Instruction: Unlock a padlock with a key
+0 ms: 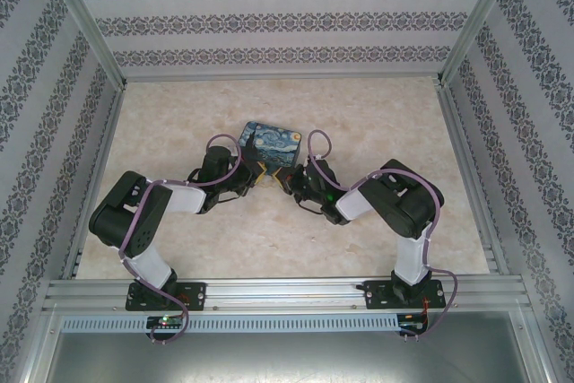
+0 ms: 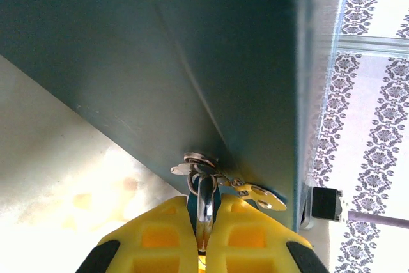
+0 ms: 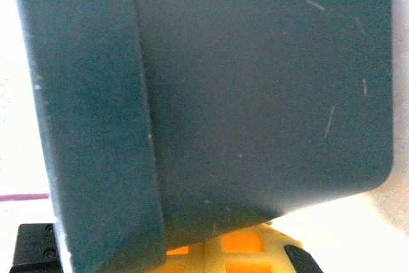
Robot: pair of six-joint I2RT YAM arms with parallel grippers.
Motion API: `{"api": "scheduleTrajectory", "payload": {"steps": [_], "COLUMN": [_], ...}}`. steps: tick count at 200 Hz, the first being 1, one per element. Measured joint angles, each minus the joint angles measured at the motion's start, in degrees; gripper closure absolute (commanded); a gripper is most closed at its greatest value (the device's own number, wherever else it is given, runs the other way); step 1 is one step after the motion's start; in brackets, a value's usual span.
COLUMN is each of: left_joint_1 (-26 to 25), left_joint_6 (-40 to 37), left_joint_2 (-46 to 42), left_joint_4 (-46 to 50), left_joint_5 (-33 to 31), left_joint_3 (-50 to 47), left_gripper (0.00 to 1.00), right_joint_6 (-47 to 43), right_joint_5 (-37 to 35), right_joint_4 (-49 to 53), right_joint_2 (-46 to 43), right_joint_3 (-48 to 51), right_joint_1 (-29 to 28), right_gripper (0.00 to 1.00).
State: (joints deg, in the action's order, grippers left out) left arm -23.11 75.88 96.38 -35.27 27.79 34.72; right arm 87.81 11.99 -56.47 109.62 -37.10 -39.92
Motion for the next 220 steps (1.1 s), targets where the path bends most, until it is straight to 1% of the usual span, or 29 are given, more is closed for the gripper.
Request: {"api": "scheduleTrajectory", "payload": {"steps": [35,100,138,172,220], "left_joint_1": [0.07,0.37,0.37,0.37,0.98], "left_joint_6": [1.53,11.54,15.76,17.0,17.14], "left_joint_2": [0.0,0.7,0.74,0.74,0.63], "left_joint_4": [-1.29,-12.72,-16.02,-16.57,-16.57], "left_joint_5": [-0.04,-0.44,-1.14,-1.77,-4.17], "left_joint_3": [-0.37,-3.54,-3.85,-3.85,-3.52], "left_gripper": [1.0,1.0,1.0,1.0,1.0], "right_joint_6": [0.07,1.4,3.17,4.7,7.74], "right_joint_5": [-0.61,-0.7,-1.57,-1.57,-1.64], "right_joint_4": [-0.72,-4.74,-7.3,-9.49,-9.84], "right_joint_2": [0.02,0.02,0.15,1.36,3.93], "right_joint_3": [0.0,0.13,0.13,-0.22,-3.63], "right_joint_1": [-0.07,0.83,0.83,1.07,1.07], "right_gripper": [1.0,1.0,1.0,1.0,1.0]}}
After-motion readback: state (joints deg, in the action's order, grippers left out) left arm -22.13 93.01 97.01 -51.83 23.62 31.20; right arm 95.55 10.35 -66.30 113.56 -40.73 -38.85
